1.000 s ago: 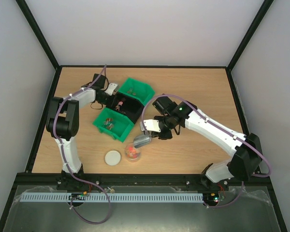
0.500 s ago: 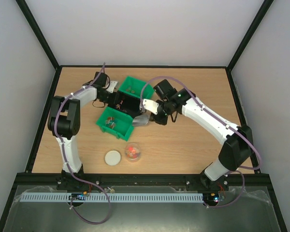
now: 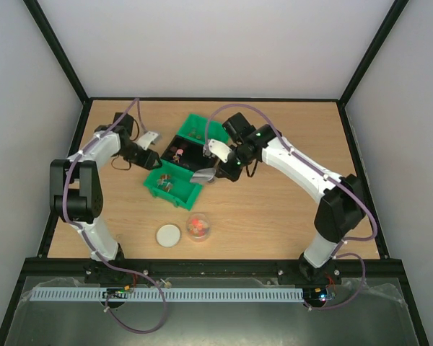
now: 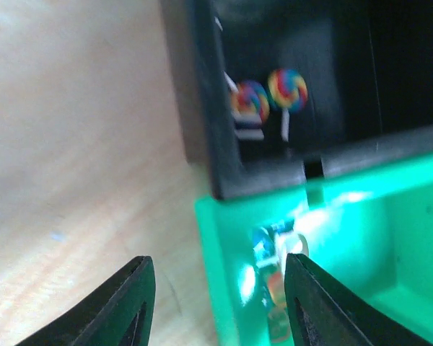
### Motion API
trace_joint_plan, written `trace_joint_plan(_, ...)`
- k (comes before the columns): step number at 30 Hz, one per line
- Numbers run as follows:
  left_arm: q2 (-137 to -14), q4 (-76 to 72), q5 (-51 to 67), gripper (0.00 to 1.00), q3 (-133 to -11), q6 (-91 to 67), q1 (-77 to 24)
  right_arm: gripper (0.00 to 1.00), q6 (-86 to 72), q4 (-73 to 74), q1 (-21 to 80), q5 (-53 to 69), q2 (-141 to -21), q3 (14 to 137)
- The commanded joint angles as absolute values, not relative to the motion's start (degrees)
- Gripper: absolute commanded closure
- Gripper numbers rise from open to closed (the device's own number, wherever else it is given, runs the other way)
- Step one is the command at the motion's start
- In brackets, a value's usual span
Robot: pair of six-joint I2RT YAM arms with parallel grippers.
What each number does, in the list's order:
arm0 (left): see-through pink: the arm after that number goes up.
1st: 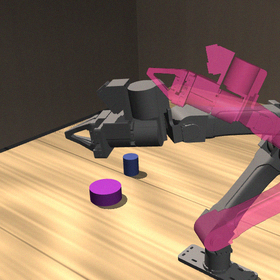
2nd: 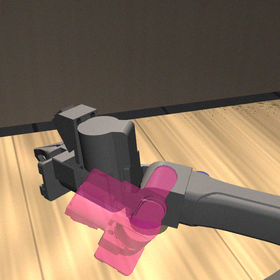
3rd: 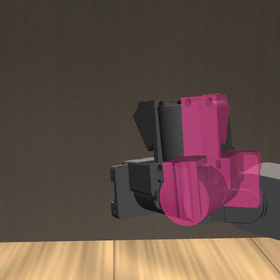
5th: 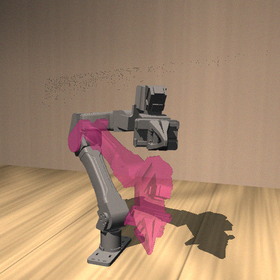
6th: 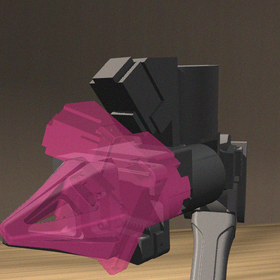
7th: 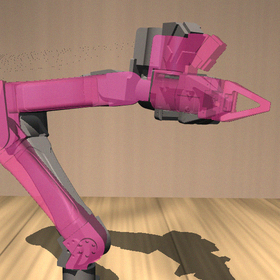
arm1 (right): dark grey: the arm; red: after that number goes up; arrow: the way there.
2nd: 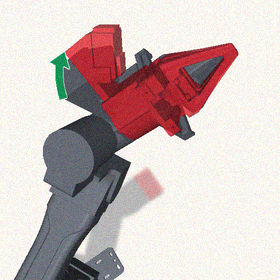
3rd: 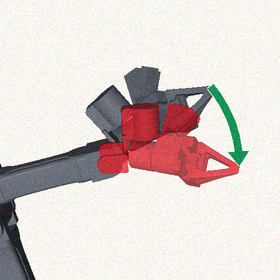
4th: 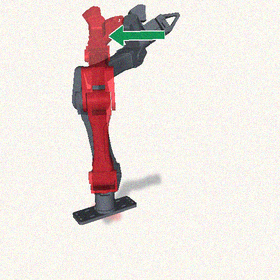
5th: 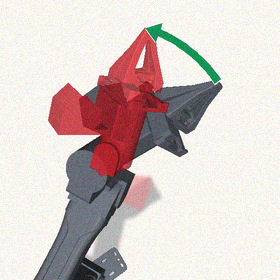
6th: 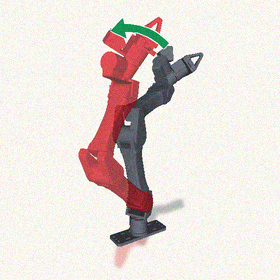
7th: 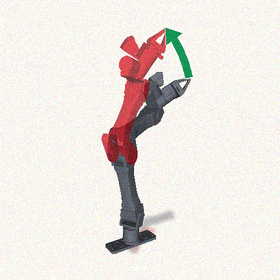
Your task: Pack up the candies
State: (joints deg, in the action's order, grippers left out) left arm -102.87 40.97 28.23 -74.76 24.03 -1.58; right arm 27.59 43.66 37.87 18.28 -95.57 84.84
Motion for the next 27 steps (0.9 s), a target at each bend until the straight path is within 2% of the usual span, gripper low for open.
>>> trace_joint_plan(1,-101.4,44.0,29.6,0.51,-69.7,26.8,-2.2,0.99,22.7,47.4,37.9,19.9,-99.4,90.3)
trace_joint_plan(4,-100.5,41.2,30.7,0.56,-67.0,23.0,-2.5,0.99,22.2,47.6,38.1,19.8,-99.7,90.4)
trace_joint_plan(9,-99.5,34.7,31.7,0.73,-64.1,14.8,-4.0,0.99,22.5,48.0,39.5,19.0,-100.0,90.4)
trace_joint_plan(13,-99.5,29.3,32.3,0.82,-62.7,6.4,-5.2,0.99,21.9,46.9,40.5,17.8,-100.6,90.4)
trace_joint_plan(20,-98.3,24.9,32.2,0.82,-61.0,-0.2,-8.2,0.99,22.3,47.0,41.1,10.7,-103.9,93.1)
trace_joint_plan(27,-96.0,23.8,30.9,0.77,-60.2,-1.8,-11.2,0.99,23.2,48.9,42.1,6.2,-108.0,96.5)
